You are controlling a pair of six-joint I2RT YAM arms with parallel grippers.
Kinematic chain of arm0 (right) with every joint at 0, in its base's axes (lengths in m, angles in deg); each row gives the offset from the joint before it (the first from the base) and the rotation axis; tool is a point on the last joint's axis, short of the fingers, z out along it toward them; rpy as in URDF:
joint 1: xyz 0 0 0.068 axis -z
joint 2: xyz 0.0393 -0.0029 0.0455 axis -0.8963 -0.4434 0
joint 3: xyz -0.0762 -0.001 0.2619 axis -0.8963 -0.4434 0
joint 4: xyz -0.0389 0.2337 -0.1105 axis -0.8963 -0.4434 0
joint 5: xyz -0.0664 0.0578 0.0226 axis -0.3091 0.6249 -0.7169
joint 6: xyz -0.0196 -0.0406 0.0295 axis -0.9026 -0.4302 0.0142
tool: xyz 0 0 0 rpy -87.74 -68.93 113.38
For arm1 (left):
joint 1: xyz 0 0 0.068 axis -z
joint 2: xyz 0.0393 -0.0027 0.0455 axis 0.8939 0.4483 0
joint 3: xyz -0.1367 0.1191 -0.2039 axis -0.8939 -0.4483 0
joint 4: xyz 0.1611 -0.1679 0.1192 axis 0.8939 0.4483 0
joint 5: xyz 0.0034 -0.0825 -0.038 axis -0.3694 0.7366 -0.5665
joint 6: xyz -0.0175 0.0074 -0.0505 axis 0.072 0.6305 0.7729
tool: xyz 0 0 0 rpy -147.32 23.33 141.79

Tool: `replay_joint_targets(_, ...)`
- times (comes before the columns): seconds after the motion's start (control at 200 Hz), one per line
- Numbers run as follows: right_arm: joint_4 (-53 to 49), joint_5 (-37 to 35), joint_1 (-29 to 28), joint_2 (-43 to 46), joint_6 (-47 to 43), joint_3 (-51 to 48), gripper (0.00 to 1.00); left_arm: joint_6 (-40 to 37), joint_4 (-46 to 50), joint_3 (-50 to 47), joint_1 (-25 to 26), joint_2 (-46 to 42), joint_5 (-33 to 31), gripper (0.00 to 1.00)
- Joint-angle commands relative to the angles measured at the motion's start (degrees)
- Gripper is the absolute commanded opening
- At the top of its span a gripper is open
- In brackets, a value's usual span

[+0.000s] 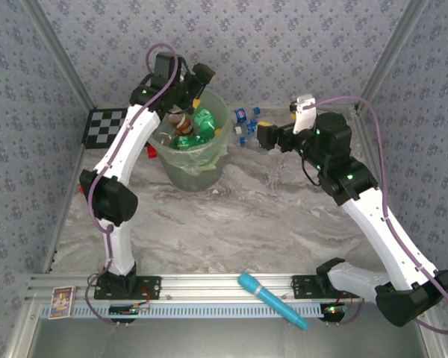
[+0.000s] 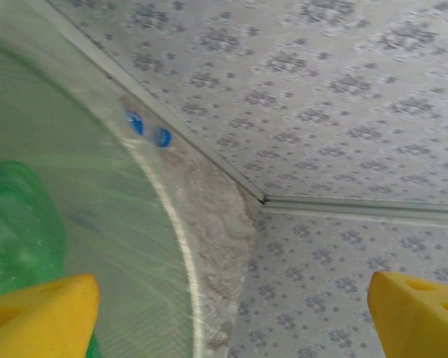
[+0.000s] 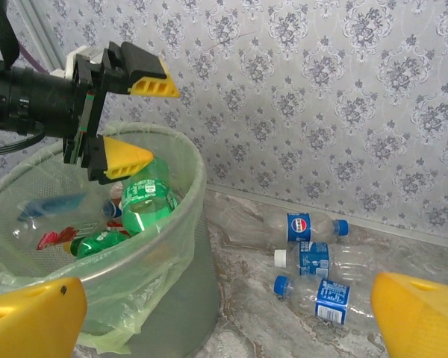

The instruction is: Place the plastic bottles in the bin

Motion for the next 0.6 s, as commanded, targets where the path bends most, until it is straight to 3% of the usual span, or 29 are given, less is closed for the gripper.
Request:
replay_joint_targets(0.0, 0.2, -1.2, -0.4, 1.0, 0.7, 0.0, 0.99, -1.2, 2.1, -4.7, -1.5, -5.0, -2.7, 0.93)
replay_joint_targets(0.13, 0.7, -1.2, -0.5, 0.7, 0.7, 0.0, 0.99, -1.0, -1.4, -10.1, -2.5, -9.0, -2.8, 0.92)
replay_joint_targets(0.6, 1.1, -1.2, -1.2, -0.4, 0.9, 0.1, 0.99, -2.7, 1.3, -5.4, -1.3, -9.6, -1.3, 0.92)
